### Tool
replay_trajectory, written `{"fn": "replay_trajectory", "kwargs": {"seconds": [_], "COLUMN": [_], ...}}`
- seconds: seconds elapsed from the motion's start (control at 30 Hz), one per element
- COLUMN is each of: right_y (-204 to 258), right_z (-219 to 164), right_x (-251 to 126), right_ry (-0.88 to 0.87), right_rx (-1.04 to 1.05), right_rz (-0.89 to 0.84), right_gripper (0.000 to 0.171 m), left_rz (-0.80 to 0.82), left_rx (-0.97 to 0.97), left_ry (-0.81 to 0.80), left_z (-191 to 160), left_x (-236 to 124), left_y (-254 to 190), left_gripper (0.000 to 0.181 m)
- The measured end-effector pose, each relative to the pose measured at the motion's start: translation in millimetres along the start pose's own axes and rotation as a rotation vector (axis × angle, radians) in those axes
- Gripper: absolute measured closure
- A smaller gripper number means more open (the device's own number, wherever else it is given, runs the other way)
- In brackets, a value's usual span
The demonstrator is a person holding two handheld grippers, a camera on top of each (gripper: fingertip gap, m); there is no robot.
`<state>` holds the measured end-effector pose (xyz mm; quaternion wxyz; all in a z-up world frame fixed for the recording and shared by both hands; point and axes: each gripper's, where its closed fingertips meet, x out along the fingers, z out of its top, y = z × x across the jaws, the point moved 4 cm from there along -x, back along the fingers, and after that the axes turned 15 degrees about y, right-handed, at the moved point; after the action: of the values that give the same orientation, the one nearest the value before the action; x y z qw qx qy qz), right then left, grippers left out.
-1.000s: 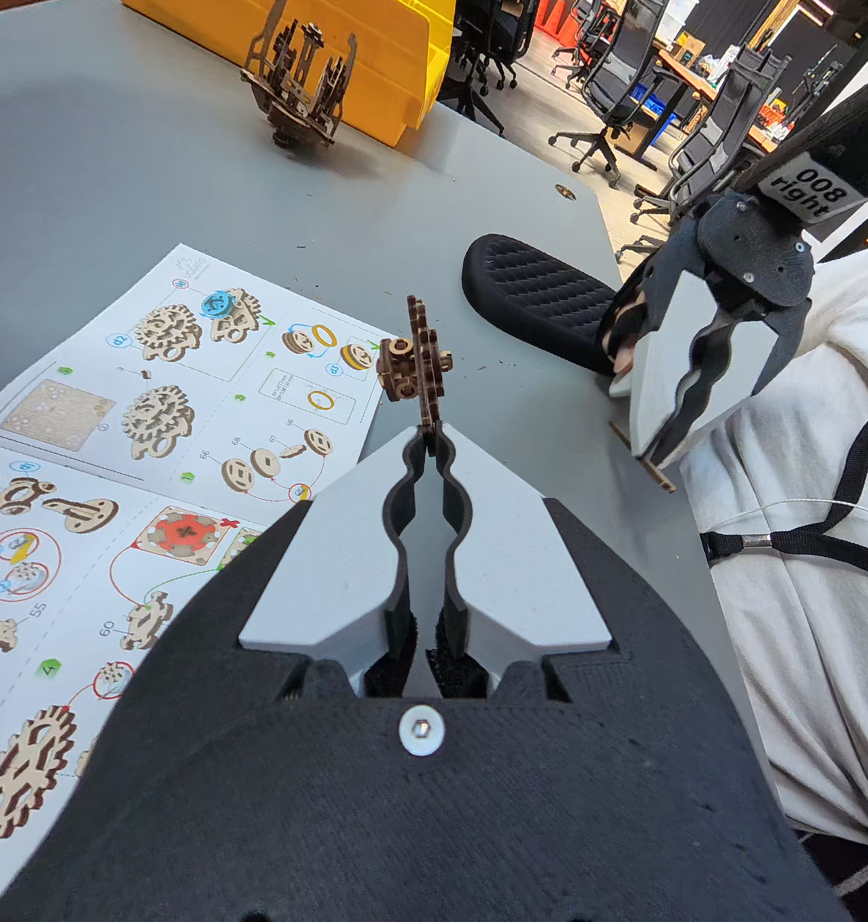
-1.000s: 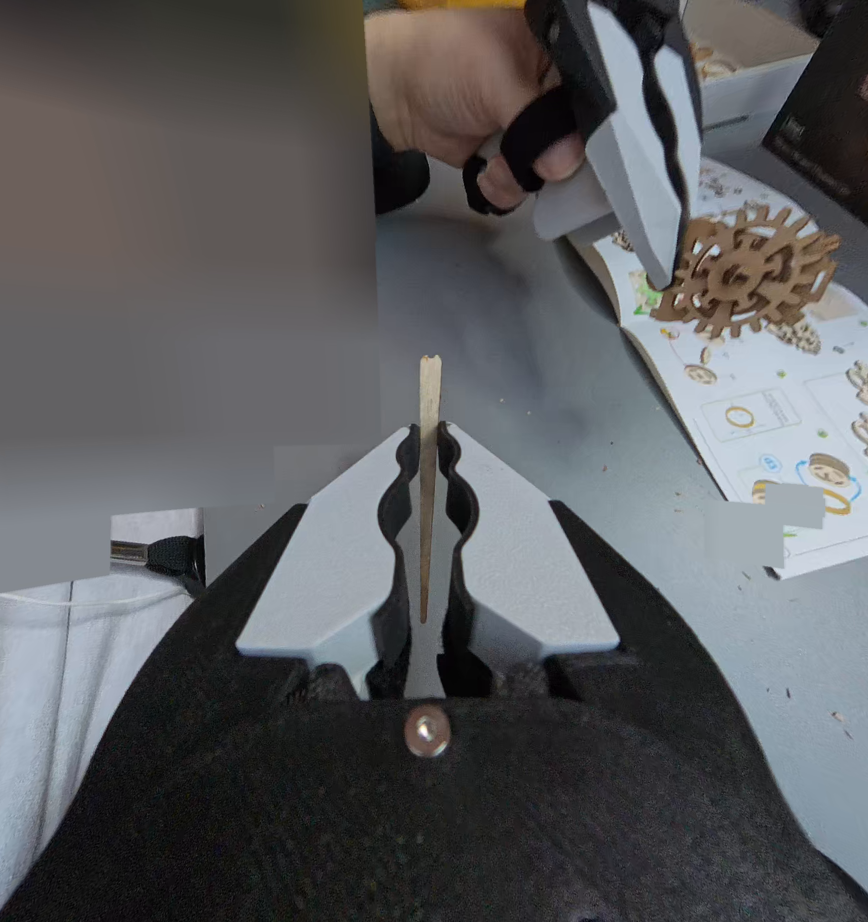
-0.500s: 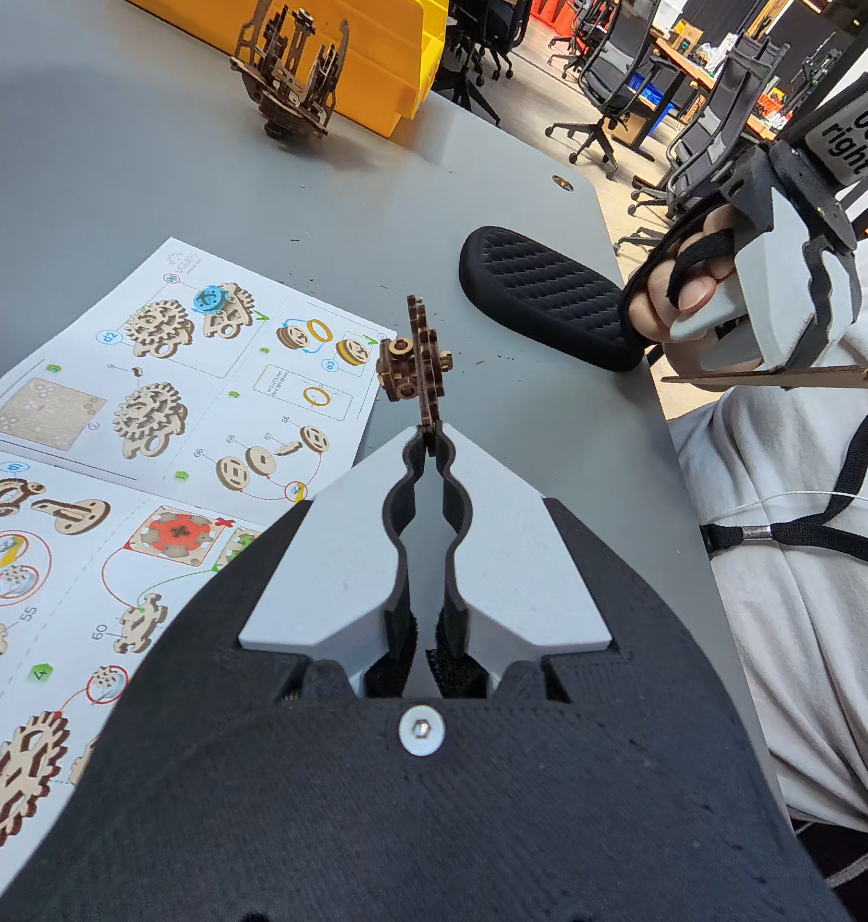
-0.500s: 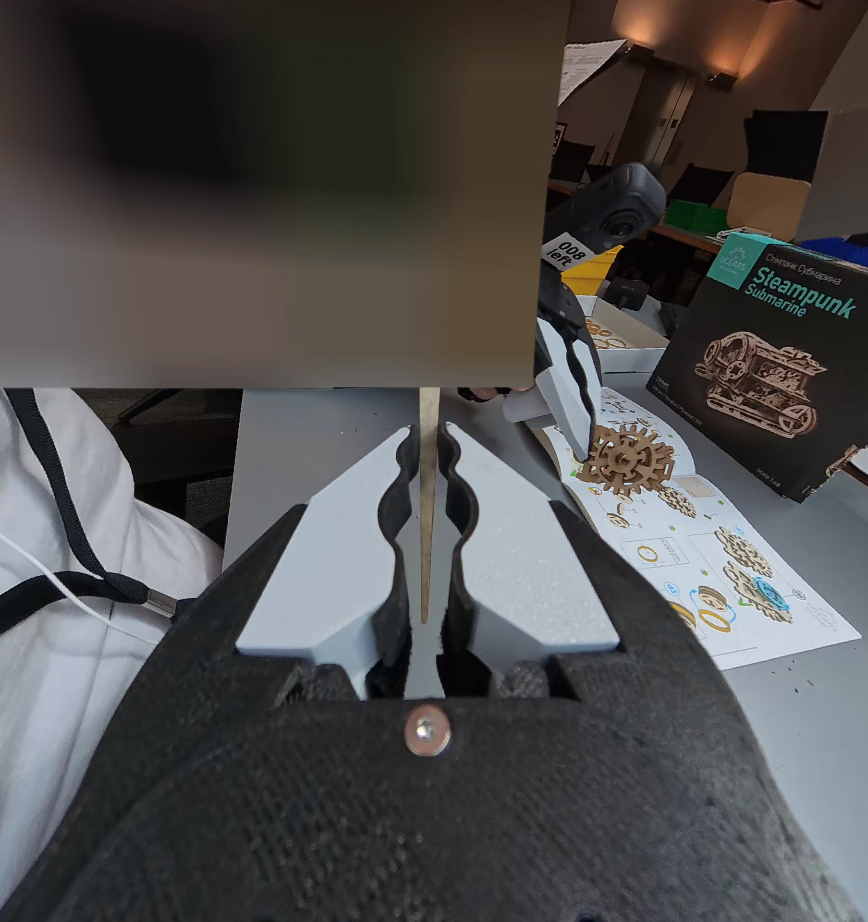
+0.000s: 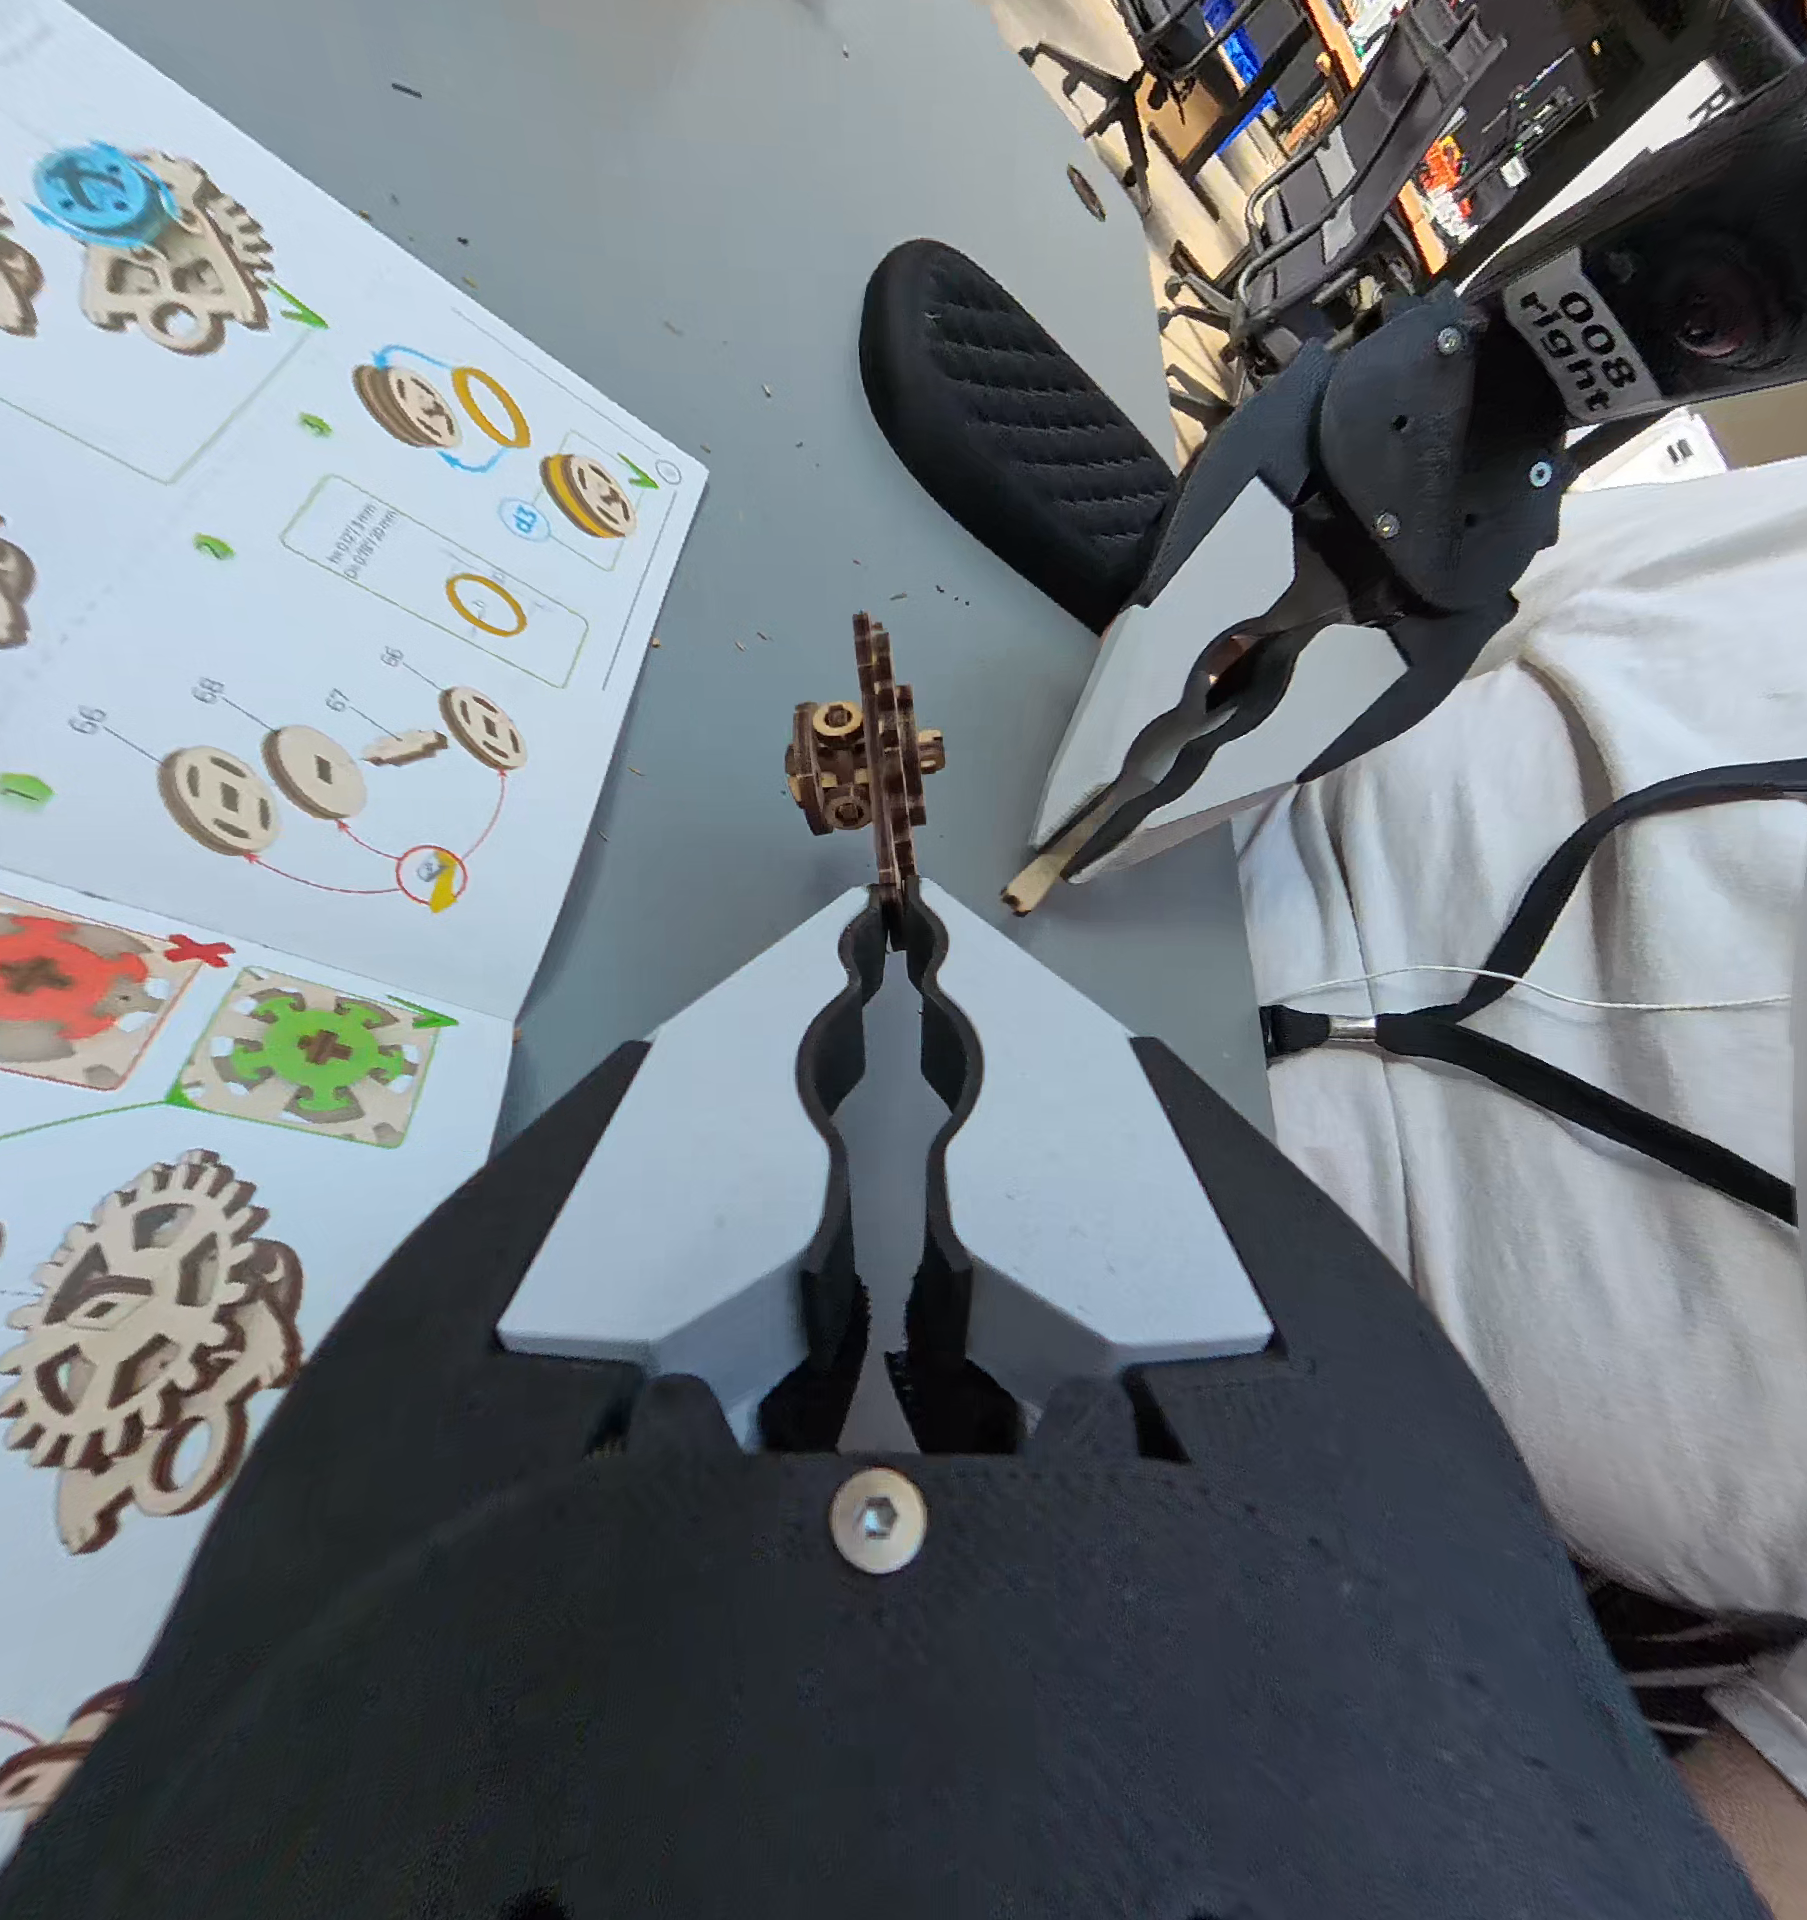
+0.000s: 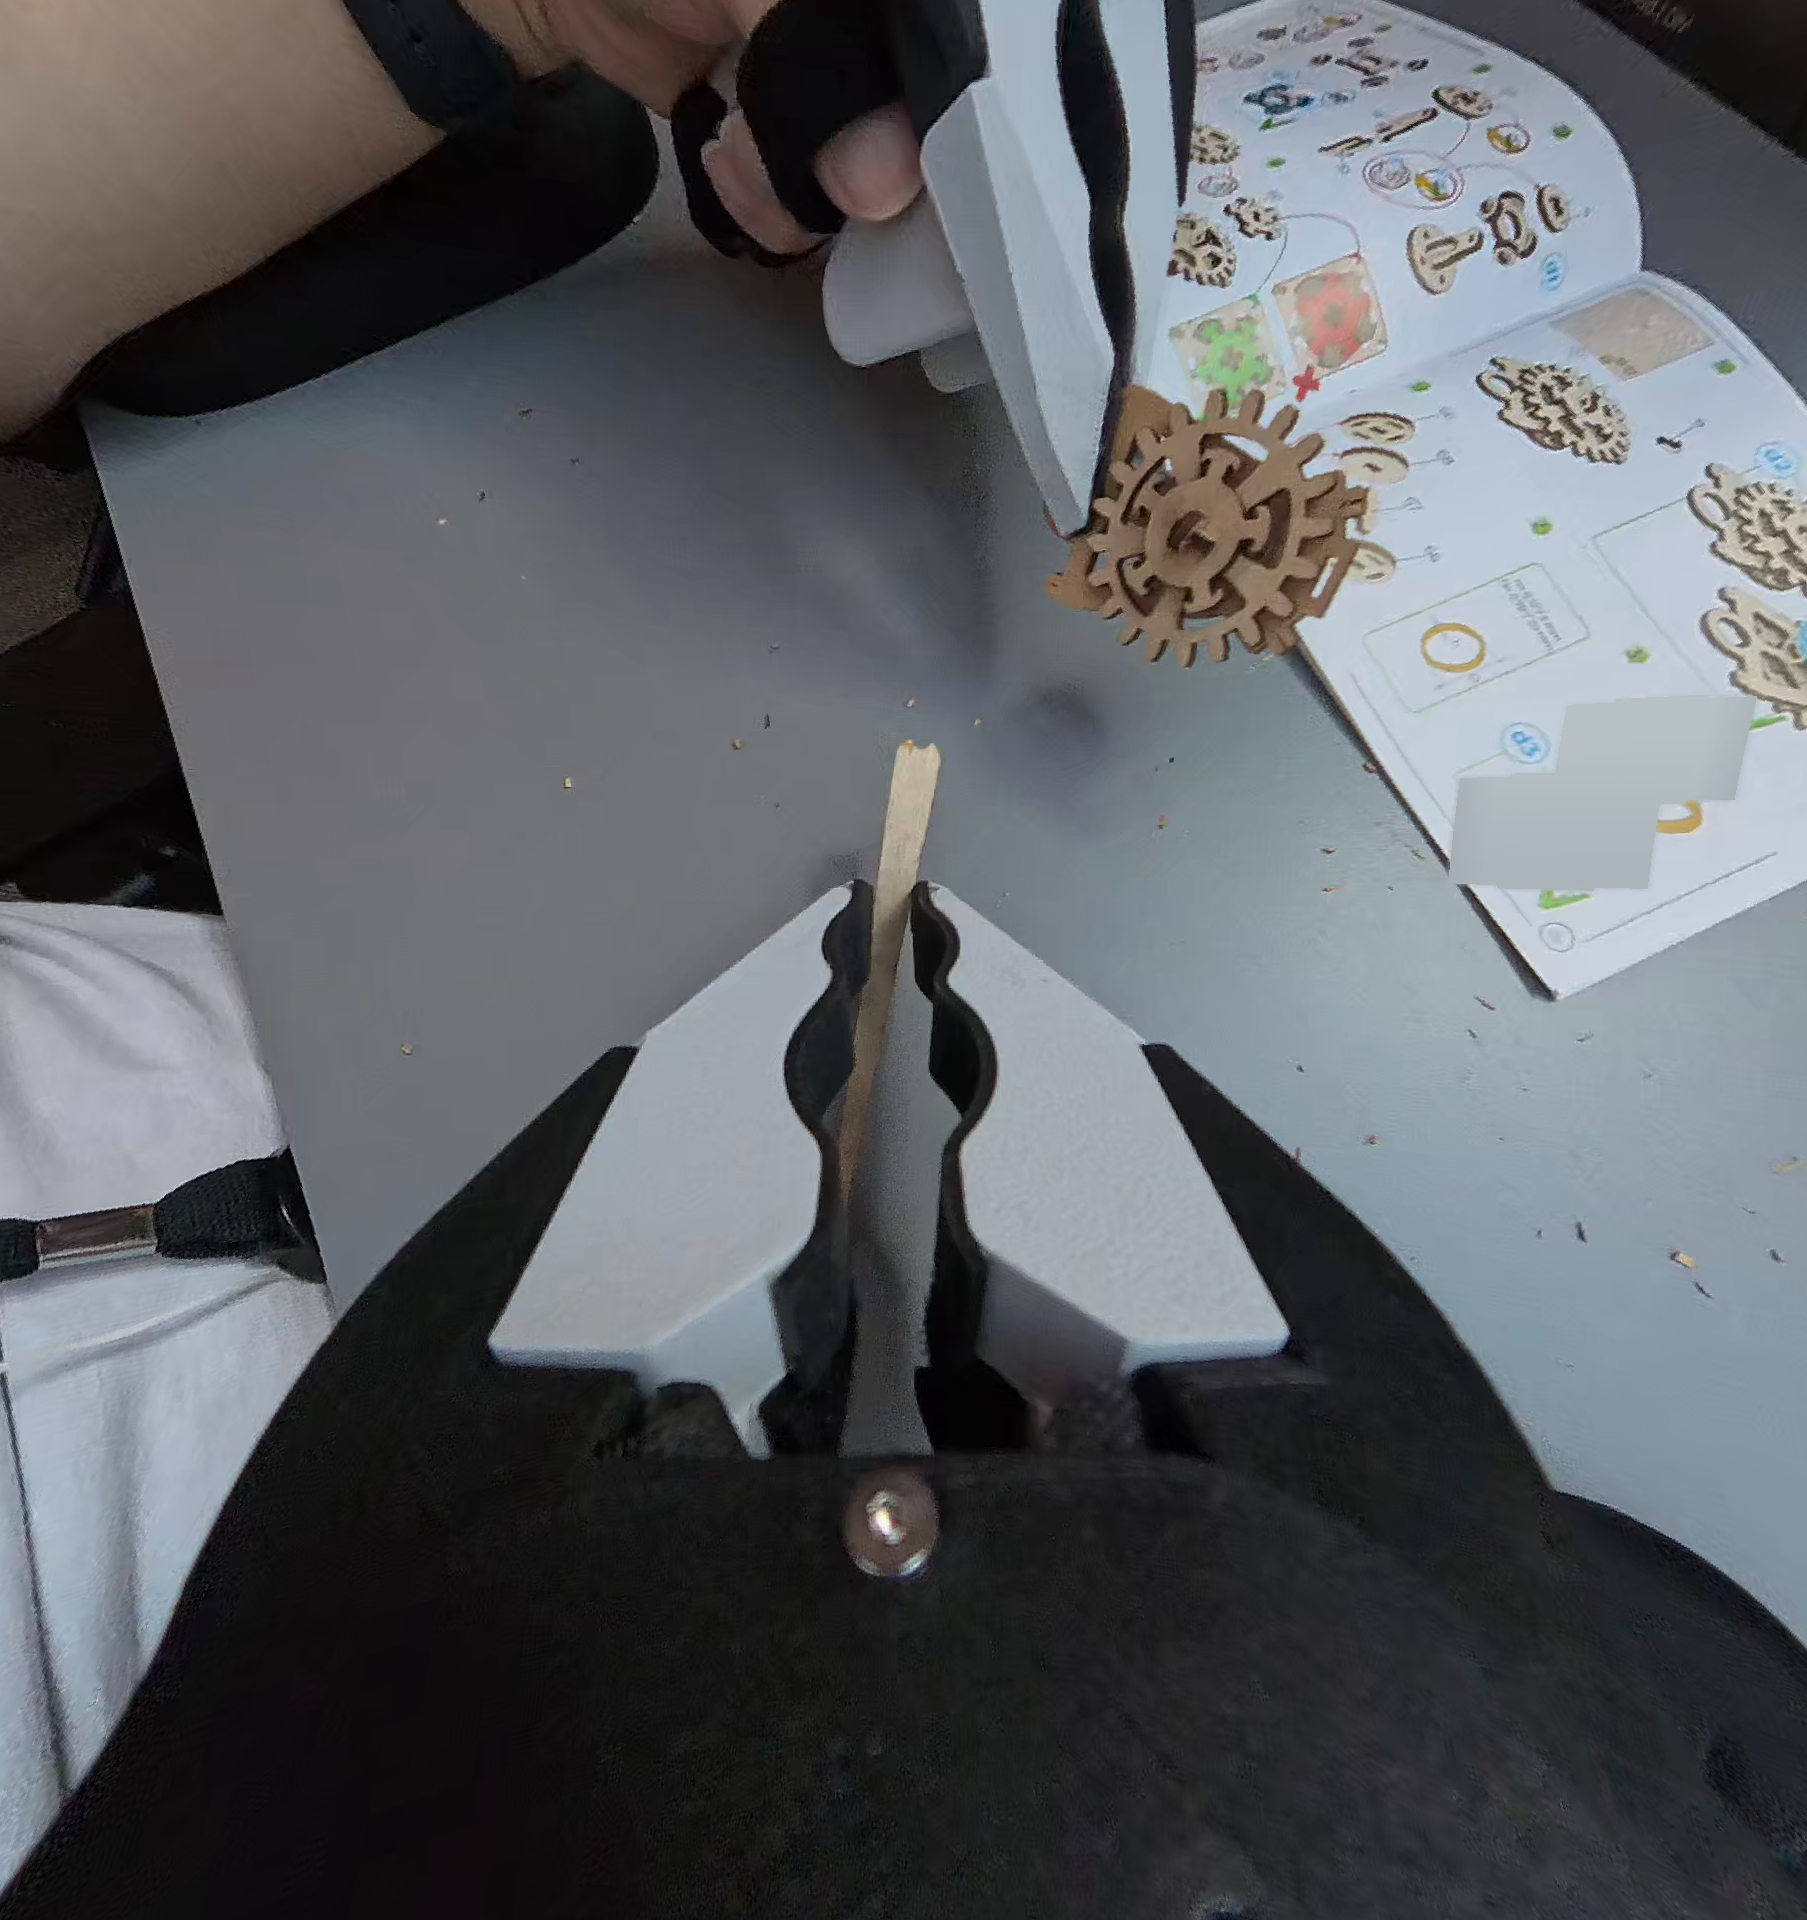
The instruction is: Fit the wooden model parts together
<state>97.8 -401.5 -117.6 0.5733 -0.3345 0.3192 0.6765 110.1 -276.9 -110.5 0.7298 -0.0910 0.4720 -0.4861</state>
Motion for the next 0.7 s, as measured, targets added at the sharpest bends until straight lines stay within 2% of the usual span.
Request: {"fn": "replay_trajectory", "kwargs": {"seconds": [0.03, 0.1, 0.17, 0.27, 0.33, 0.47, 0.6, 0.7], "right_y": [2, 4, -7, -30, -36, -43, -44, -45], "right_z": [-2, -6, -4, 18, 31, 35, 32, 28], "right_x": [6, 13, 8, -9, -12, 2, 21, 28], "right_ry": [0.04, 0.111, 0.121, -0.027, -0.121, -0.15, -0.131, -0.107], "right_rx": [0.011, -0.013, -0.075, -0.276, -0.441, -0.685, -0.75, -0.798], "right_rz": [0.026, 0.082, 0.045, -0.049, -0.032, 0.039, 0.054, -0.024], "right_gripper": [0.164, 0.148, 0.141, 0.127, 0.118, 0.117, 0.117, 0.125], "left_rz": [-0.037, -0.064, -0.09, -0.134, -0.173, -0.222, -0.247, -0.265], "left_rx": [-0.025, -0.058, -0.089, -0.134, -0.151, -0.189, -0.199, -0.2], "left_ry": [0.015, 0.052, 0.09, 0.124, 0.135, 0.146, 0.137, 0.136], "left_z": [-2, -7, -13, -17, -19, -21, -21, -20], "left_x": [2, 6, 10, 14, 16, 20, 20, 20], "left_y": [-1, 1, 1, 0, -1, -1, -1, -1], "left_gripper": [0.181, 0.181, 0.181, 0.18, 0.18, 0.181, 0.181, 0.181]}}
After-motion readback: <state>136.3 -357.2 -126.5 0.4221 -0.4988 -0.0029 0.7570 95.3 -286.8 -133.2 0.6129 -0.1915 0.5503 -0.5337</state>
